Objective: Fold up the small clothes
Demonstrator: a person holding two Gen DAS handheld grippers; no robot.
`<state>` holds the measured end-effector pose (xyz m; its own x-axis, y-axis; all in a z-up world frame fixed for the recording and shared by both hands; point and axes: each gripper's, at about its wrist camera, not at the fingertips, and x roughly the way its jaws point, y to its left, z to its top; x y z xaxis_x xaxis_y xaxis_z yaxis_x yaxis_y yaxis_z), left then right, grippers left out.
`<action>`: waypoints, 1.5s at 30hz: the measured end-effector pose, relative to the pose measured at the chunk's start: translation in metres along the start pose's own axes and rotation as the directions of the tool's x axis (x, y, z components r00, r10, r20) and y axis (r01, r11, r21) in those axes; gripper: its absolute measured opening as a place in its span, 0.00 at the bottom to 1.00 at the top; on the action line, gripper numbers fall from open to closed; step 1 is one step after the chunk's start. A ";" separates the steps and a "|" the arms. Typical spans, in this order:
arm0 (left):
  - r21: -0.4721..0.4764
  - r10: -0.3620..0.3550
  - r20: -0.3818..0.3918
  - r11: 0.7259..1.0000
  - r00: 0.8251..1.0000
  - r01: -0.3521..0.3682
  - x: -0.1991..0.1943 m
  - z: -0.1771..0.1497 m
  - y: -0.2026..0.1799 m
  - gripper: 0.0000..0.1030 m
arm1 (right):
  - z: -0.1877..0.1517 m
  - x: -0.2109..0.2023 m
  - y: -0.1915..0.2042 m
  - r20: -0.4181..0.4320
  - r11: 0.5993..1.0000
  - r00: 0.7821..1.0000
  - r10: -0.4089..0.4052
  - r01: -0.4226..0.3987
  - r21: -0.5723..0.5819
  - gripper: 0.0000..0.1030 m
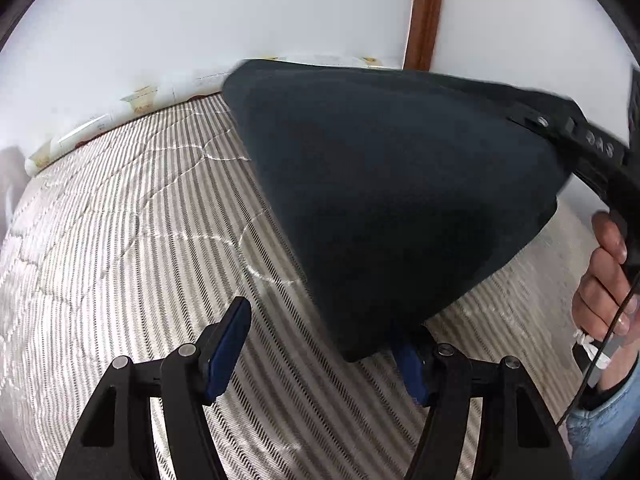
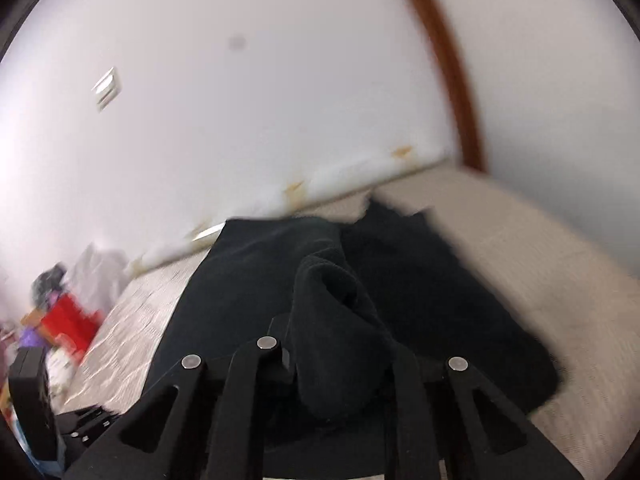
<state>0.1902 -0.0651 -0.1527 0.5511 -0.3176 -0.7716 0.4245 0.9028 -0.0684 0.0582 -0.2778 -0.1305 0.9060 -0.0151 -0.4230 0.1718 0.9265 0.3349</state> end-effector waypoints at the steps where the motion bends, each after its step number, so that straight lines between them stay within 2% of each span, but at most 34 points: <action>1: -0.002 -0.015 0.003 1.000 1.000 0.015 0.000 0.001 -0.001 0.63 | 0.002 -0.006 -0.009 0.024 1.000 0.999 -0.025 0.025 -0.002 0.14; 6: 0.027 -0.017 0.013 1.000 1.000 0.016 0.003 0.003 -0.017 0.63 | 0.000 -0.004 -0.052 0.002 0.988 0.989 -0.151 0.151 0.018 0.14; 9: 0.031 -0.012 0.026 0.999 1.000 0.011 0.001 0.003 -0.023 0.62 | -0.005 -0.002 -0.061 -0.012 0.986 0.986 -0.165 0.165 0.005 0.15; 12: 0.030 -0.013 0.032 0.999 0.999 0.012 -0.003 0.002 -0.025 0.61 | -0.009 0.009 -0.065 -0.088 0.986 0.982 -0.165 0.167 0.015 0.18; 14: 0.018 -0.026 0.028 1.000 0.999 0.026 -0.004 0.003 -0.026 0.56 | -0.011 0.006 -0.064 -0.097 0.982 0.977 -0.190 0.191 -0.007 0.26; 16: 0.018 -0.037 0.030 0.999 0.999 0.036 -0.003 0.004 -0.027 0.44 | -0.012 0.000 -0.064 -0.082 0.972 0.968 -0.237 0.236 -0.019 0.52; 17: 0.024 -0.040 0.034 0.999 0.999 0.039 -0.003 0.003 -0.028 0.40 | -0.012 -0.003 -0.065 -0.075 0.966 0.963 -0.258 0.258 -0.016 0.56; 18: 0.028 -0.047 0.035 0.999 0.998 0.046 -0.002 0.005 -0.029 0.31 | -0.013 -0.005 -0.069 -0.073 0.961 0.958 -0.278 0.278 -0.005 0.60; 20: 0.029 -0.038 0.041 0.999 0.998 0.037 -0.002 0.003 -0.031 0.27 | -0.017 0.000 -0.074 -0.111 0.963 0.958 -0.266 0.269 0.012 0.60; 23: 0.027 -0.029 0.053 0.999 0.998 0.027 -0.005 0.002 -0.030 0.22 | -0.022 0.015 -0.079 -0.211 0.963 0.942 -0.260 0.270 0.020 0.59; 24: 0.021 -0.035 0.054 0.999 0.998 0.034 -0.006 0.002 -0.027 0.21 | -0.022 0.017 -0.078 -0.216 0.964 0.942 -0.256 0.266 0.020 0.51; 25: 0.016 -0.039 0.056 0.999 0.998 0.039 -0.006 0.003 -0.027 0.20 | -0.021 0.018 -0.077 -0.221 0.969 0.946 -0.237 0.248 0.020 0.36; 26: 0.010 -0.047 0.059 0.999 0.997 0.046 -0.008 0.003 -0.025 0.20 | -0.020 0.020 -0.075 -0.232 0.976 0.950 -0.207 0.217 0.019 0.33; 28: -0.006 -0.042 0.069 0.999 0.997 0.043 -0.013 0.001 -0.020 0.18 | -0.019 0.022 -0.067 -0.214 0.976 0.953 -0.215 0.218 -0.011 0.24; 30: -0.034 -0.046 0.077 0.998 0.996 0.049 -0.019 0.001 -0.010 0.18 | -0.020 0.022 -0.059 -0.206 0.980 0.958 -0.199 0.197 -0.031 0.23; 36: -0.089 -0.026 0.088 0.995 0.996 0.033 -0.039 -0.009 0.025 0.17 | -0.015 0.033 -0.039 -0.229 0.993 0.967 -0.112 0.116 0.004 0.22; 45: -0.201 0.056 0.081 0.979 0.995 -0.038 -0.075 -0.039 0.098 0.17 | -0.025 0.062 0.042 -0.276 0.998 0.961 -0.008 -0.009 -0.059 0.22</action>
<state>0.1622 0.0584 -0.1262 0.6305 -0.2895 -0.7202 0.2502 0.9541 -0.1645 0.1125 -0.2304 -0.1635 0.7624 0.0824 -0.6418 0.1406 0.9471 0.2886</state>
